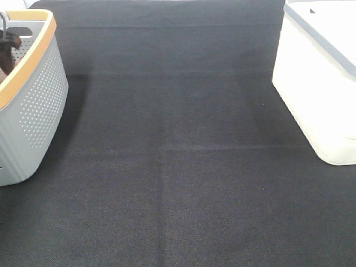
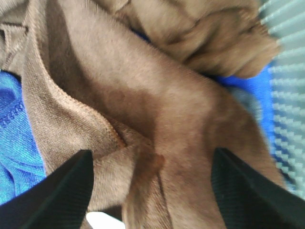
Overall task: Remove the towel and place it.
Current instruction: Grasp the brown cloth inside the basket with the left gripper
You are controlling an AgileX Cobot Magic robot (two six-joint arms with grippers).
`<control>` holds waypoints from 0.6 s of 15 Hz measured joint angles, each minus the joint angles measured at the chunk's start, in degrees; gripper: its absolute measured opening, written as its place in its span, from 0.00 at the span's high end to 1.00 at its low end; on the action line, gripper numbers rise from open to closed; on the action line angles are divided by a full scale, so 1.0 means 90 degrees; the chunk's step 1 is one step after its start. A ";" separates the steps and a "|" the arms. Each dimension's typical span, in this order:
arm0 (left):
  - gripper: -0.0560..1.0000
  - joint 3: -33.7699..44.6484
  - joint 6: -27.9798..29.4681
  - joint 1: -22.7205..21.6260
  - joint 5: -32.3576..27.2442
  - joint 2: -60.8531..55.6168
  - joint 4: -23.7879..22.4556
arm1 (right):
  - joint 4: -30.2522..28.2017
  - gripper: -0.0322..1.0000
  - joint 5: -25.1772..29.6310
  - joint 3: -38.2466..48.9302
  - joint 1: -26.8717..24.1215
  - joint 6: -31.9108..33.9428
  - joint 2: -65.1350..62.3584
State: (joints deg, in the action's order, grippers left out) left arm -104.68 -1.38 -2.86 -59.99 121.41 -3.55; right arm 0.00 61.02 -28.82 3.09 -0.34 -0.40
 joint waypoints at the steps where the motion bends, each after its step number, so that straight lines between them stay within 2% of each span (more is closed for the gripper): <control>1: 0.31 0.0000 0.0000 0.0000 0.0000 0.0115 -0.0038 | 0.0000 0.10 0.0000 0.0000 0.0000 0.0000 0.0000; 4: 0.38 -0.0006 0.0000 0.0000 0.0280 0.0216 -0.0038 | 0.0000 0.10 0.0000 0.0000 0.0000 0.0000 0.0000; 7: 0.54 -0.0006 0.0000 0.0000 0.0376 0.0236 -0.0038 | 0.0000 0.10 0.0000 0.0000 0.0000 0.0000 0.0000; 8: 0.54 -0.0006 0.0000 0.0000 0.0376 0.0236 -0.0038 | 0.0000 0.10 0.0000 0.0000 0.0000 0.0000 0.0000; 9: 0.63 -0.0006 0.0000 0.0000 0.0376 0.0236 -0.0038 | 0.0000 0.10 0.0000 0.0000 0.0000 0.0000 0.0000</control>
State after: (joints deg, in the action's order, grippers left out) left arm -104.74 -1.38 -2.86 -56.61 123.53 -3.90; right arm 0.00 61.02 -28.82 3.09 -0.34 -0.40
